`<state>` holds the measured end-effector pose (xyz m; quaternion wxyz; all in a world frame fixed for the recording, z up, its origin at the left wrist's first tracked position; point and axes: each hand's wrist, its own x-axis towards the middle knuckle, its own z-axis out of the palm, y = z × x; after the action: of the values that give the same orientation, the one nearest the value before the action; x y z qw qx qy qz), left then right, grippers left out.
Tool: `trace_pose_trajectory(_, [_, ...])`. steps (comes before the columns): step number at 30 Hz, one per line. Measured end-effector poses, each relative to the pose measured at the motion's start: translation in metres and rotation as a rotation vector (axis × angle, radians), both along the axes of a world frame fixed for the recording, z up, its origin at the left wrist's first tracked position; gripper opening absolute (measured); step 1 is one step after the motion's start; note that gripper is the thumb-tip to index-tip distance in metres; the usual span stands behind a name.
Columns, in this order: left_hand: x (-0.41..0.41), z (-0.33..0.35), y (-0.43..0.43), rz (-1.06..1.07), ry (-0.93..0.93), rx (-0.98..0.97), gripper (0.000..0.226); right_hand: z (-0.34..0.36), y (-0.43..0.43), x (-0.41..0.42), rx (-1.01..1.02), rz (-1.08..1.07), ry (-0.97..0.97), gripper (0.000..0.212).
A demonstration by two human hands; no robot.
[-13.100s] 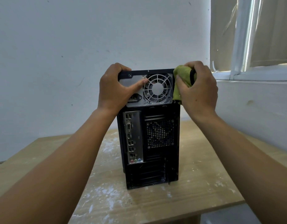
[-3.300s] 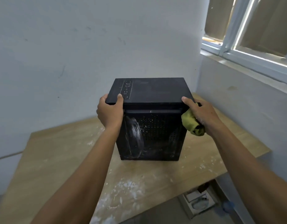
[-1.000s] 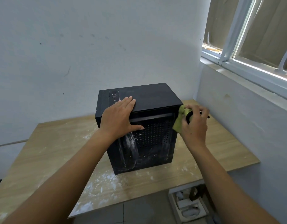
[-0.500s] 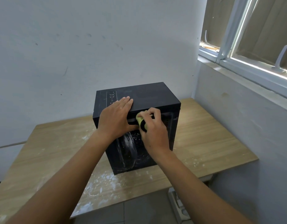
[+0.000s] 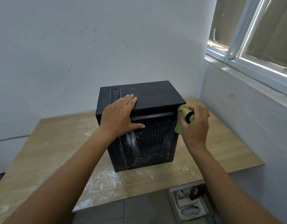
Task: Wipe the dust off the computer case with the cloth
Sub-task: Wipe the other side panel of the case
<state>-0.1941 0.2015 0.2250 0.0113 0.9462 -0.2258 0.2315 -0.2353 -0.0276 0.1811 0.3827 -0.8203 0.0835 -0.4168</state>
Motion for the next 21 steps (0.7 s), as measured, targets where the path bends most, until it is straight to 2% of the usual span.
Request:
trace_pose_trajectory(6, [0.001,-0.002,0.001,0.006,-0.018,0.005,0.108,-0.003,0.038,0.003,-0.013,0.016,-0.024,0.028])
trace_pose_trajectory(11, [0.003,-0.005,0.001,0.008,-0.057,-0.016,0.105,-0.008,0.072,-0.001,-0.271,0.206,-0.025,0.045])
trace_pose_trajectory(15, [0.005,-0.01,0.001,-0.014,-0.101,-0.034,0.099,-0.019,0.074,-0.002,-0.497,0.3,-0.125,0.058])
trace_pose_trajectory(17, [0.006,-0.011,0.001,0.003,-0.113,-0.021,0.103,-0.021,0.062,0.003,-0.454,0.274,-0.181,0.052])
trace_pose_trajectory(21, [0.005,-0.01,0.002,0.03,-0.126,0.021,0.109,-0.018,0.021,0.012,-0.224,0.144,-0.257,0.04])
